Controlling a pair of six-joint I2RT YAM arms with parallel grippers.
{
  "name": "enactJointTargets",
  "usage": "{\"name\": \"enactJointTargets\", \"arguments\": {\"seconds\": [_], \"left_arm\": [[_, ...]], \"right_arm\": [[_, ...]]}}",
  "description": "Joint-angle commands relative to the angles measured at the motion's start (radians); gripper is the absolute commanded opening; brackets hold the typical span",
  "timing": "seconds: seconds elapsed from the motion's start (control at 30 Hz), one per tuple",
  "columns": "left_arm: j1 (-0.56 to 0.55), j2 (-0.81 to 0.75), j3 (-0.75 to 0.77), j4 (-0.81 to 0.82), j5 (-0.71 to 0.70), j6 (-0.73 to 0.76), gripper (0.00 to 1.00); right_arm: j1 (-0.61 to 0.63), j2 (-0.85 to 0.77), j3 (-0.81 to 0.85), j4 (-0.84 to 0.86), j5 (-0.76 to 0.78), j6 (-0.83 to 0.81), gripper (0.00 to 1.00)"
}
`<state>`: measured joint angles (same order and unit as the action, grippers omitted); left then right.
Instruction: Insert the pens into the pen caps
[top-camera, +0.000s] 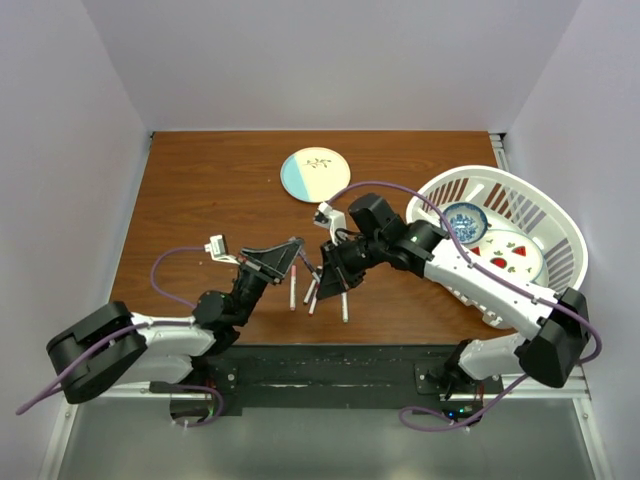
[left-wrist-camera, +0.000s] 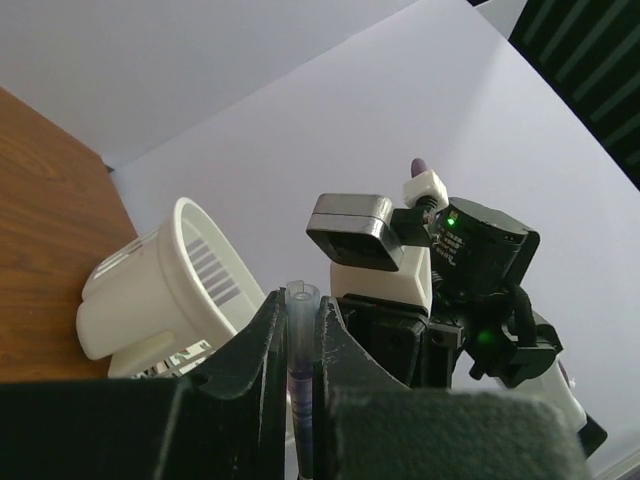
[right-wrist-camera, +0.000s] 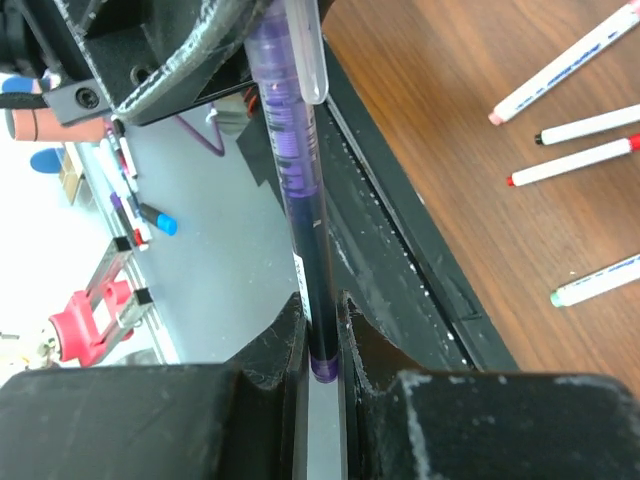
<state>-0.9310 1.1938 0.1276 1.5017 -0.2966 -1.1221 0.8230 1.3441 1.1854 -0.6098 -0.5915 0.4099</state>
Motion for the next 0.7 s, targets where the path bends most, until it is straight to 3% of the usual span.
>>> {"name": "enactJointTargets", "arguments": {"seconds": [0.0, 0.1, 0.2, 0.23, 0.27, 0.3, 0.33, 0.37, 0.43, 0.6, 0.67], "left_arm": [[-0.083, -0.045, -0.163, -0.030, 0.605, -0.025, 0.00], [0.009, -0.170, -0.056, -0.231, 0.626, 0.004, 0.00], [0.087, -0.281, 0.053, -0.378, 0.619, 0.018, 0.00], [0.102, -0.318, 0.094, -0.494, 0.620, 0.056, 0.00], [0.118, -0.332, 0.143, -0.576, 0.620, 0.089, 0.00], [0.142, -0.338, 0.249, -0.666, 0.614, 0.131, 0.00], [0.155, -0.344, 0.298, -0.839, 0.587, 0.216, 0.00], [0.176, -0.342, 0.343, -0.913, 0.567, 0.255, 0.00], [0.202, -0.321, 0.447, -1.113, 0.498, 0.353, 0.00], [0.291, -0.191, 0.650, -1.563, 0.340, 0.514, 0.00], [0.337, -0.097, 0.673, -1.621, 0.315, 0.561, 0.00]], "right_arm": [[-0.117, -0.049, 0.055, 1.001, 0.197, 0.090, 0.00], [-0.116, -0.126, -0.126, 1.045, 0.182, 0.101, 0.00], [-0.116, -0.233, -0.293, 1.058, 0.194, 0.109, 0.23], [-0.117, -0.261, -0.325, 1.033, 0.194, 0.109, 0.41], [-0.116, -0.288, -0.351, 1.006, 0.194, 0.103, 0.47], [-0.117, -0.357, -0.401, 0.974, 0.193, 0.098, 0.62], [-0.117, -0.391, -0.430, 0.919, 0.191, 0.096, 0.85], [-0.117, -0.431, -0.458, 0.888, 0.197, 0.092, 0.94], [-0.116, -0.544, -0.538, 0.787, 0.217, 0.090, 0.99], [-0.116, -0.753, -0.667, 0.665, 0.289, 0.130, 0.99], [-0.117, -0.822, -0.673, 0.618, 0.311, 0.136, 0.99]]}}
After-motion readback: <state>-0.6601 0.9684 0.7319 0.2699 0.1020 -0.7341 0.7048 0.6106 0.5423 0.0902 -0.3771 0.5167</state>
